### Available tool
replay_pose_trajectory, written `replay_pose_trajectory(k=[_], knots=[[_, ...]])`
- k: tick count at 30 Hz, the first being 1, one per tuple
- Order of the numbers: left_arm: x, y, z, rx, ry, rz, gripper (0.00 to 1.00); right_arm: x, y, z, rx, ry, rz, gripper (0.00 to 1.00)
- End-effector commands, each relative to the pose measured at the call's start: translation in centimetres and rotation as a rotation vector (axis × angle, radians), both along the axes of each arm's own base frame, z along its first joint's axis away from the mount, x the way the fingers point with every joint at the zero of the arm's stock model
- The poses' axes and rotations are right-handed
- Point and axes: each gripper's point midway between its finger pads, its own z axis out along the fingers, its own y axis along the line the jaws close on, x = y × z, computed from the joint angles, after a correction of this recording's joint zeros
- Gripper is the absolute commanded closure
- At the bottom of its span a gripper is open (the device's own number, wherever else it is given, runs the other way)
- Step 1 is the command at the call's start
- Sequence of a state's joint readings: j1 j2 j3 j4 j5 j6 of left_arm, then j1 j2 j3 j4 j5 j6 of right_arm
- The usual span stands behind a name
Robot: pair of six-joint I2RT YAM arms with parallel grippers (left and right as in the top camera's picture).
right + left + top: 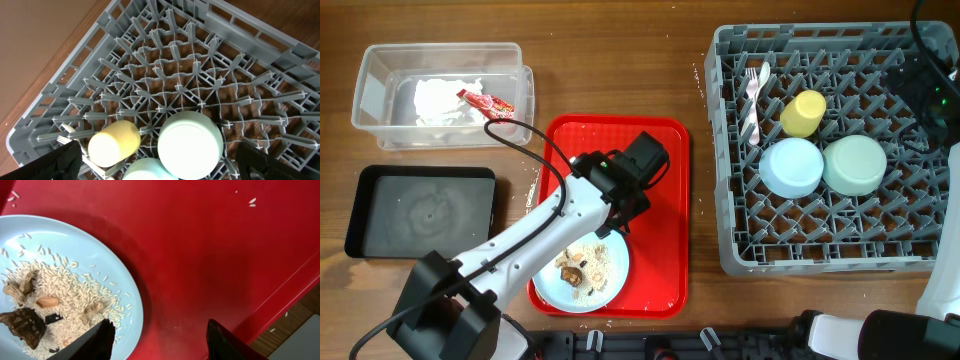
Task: Sort waste into correct bins and load items into the dishwasher rack
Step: 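Reach the left gripper to the light-blue plate's rim, then grip the plate rim with the left gripper and lift it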
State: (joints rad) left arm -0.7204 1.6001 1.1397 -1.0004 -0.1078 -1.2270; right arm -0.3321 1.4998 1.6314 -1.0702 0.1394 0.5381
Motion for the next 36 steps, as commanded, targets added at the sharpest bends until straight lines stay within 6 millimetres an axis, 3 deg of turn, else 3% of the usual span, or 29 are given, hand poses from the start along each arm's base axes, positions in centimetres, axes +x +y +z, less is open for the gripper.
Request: replay_pose_trajectory(k=[1, 3, 6, 8, 22, 28, 36], knots=[[0.0, 0.3, -0.3, 0.022, -0.009, 0.021, 0.44, -0.1, -0.4, -0.4, -0.004, 0.012, -0.024, 0.00], [0.0, 0.3, -0.3, 0.019, -0.010, 0.035, 0.43, -0.1, -0.4, -0.4, -0.004, 0.012, -0.024, 0.00], [0.0, 0.3, -0.3, 0.019, -0.010, 0.034, 0.32, -0.1, -0.4, -0.4, -0.004, 0.012, -0.024, 0.00], [0.0, 0.3, -0.3, 0.019, -0.009, 0.033, 0.30, -0.1, -0.4, -0.4, -0.004, 0.012, -0.024, 0.00], [0.3, 0.6, -0.5, 0.032, -0.024, 0.117, 0.44, -0.1, -0.4, -0.4, -0.004, 0.012, -0.024, 0.00], [0.5, 0.9, -1.9, 0.073, -0.007, 0.118, 0.42, 0.0, -0.4, -0.4, -0.004, 0.012, -0.023, 0.00], [0.7, 1.1, -1.9, 0.080, -0.023, 0.171, 0.45, 0.0, -0.4, -0.4, -0.004, 0.012, -0.024, 0.00]])
